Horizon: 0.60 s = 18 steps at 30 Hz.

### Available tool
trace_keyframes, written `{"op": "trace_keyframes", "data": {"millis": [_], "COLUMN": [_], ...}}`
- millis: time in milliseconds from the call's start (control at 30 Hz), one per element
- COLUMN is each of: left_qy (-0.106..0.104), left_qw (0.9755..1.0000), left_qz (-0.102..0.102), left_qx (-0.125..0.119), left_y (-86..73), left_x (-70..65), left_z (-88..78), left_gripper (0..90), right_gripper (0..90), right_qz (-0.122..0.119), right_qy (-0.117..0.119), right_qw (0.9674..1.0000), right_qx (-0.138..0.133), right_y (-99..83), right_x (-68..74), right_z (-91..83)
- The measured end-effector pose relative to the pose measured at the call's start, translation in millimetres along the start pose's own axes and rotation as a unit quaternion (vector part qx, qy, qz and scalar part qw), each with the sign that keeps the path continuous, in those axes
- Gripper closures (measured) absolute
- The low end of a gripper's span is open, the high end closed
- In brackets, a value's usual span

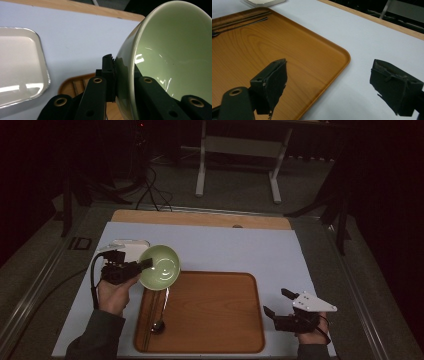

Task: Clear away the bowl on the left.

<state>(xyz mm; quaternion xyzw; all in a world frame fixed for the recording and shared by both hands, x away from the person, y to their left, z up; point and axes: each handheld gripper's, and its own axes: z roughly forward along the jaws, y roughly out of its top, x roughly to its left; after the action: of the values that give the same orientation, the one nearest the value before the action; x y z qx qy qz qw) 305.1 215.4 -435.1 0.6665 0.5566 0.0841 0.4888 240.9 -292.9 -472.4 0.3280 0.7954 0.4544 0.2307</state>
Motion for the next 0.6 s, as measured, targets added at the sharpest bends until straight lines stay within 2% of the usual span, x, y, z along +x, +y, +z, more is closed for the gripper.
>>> {"op": "trace_keyframes", "data": {"millis": [300, 400, 600], "left_qy": [-0.006, -0.006, -0.008], "left_qw": [0.9993, 0.9991, 0.997], "left_qz": [0.009, 0.01, 0.008], "left_qx": [0.036, 0.04, 0.077], "left_y": [-19.3, -22.1, -40.3], "left_x": [-11.5, -12.7, -20.5], "left_z": [14.2, 16.3, 30.8], "left_gripper": [83.6, 83.6, 83.5], "right_gripper": [13.9, 13.9, 13.9], "right_qz": [0.0, 0.0, 0.0], "right_qy": [0.0, 0.0, 0.0], "right_qw": [1.0, 1.0, 1.0], "right_qx": [0.0, 0.0, 0.001], "right_y": [-0.1, -0.1, -0.1], "right_x": [0.1, 0.2, 0.0], "right_z": [0.4, 0.5, 0.3]}}
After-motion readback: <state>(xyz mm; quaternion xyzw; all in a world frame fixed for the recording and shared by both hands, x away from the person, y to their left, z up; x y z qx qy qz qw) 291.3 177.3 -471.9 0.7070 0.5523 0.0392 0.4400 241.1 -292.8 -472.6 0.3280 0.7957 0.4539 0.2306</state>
